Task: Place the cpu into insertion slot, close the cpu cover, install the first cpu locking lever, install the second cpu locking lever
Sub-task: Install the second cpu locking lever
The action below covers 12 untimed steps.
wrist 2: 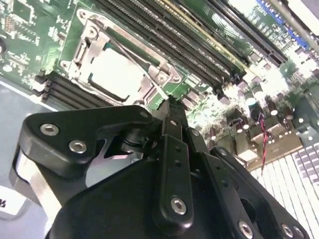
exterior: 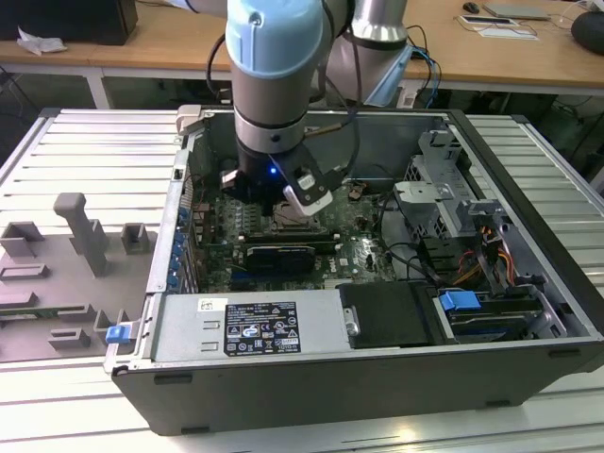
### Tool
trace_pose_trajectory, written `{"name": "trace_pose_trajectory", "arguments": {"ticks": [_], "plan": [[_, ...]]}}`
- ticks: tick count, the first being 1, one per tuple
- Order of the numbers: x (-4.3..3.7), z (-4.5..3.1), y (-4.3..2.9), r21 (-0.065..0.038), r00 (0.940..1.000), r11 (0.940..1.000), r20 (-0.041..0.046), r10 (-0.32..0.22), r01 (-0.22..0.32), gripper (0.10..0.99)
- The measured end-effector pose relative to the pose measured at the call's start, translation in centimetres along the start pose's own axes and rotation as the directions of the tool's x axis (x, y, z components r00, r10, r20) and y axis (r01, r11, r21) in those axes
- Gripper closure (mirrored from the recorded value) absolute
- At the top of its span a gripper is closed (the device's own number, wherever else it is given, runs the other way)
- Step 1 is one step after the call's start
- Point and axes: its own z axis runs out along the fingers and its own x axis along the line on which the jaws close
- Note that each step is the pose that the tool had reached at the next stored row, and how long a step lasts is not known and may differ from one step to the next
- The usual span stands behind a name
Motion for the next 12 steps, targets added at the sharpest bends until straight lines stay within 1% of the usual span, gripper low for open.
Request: {"name": "trace_pose_trajectory", "arguments": {"ticks": [1, 2, 4, 5, 6, 7, 9, 12], "plan": [[-0.23, -0.02, 0.02, 0.000, 1.0000, 1.0000, 0.0003, 0.000, 0.000, 0.980], [-0.76, -0.04, -0.01, 0.000, 1.0000, 1.0000, -0.0001, 0.000, 0.000, 0.980], [-2.09, -0.03, -0.10, -0.004, 1.0000, 1.0000, -0.0005, 0.000, 0.000, 0.980], [-2.94, -0.02, -0.14, -0.006, 1.0000, 1.0000, -0.0005, 0.001, -0.001, 0.980], [-3.74, -0.02, -0.17, -0.006, 1.0000, 1.0000, -0.0006, 0.000, 0.000, 0.980], [-4.03, -0.02, -0.20, -0.006, 1.0000, 1.0000, -0.0007, 0.000, 0.000, 0.980], [-4.05, -0.06, -0.35, -0.006, 1.0000, 1.0000, -0.0005, 0.001, -0.001, 0.980], [-3.99, -0.26, -1.04, -0.006, 1.0000, 1.0000, -0.0001, 0.002, -0.002, 0.980]]}}
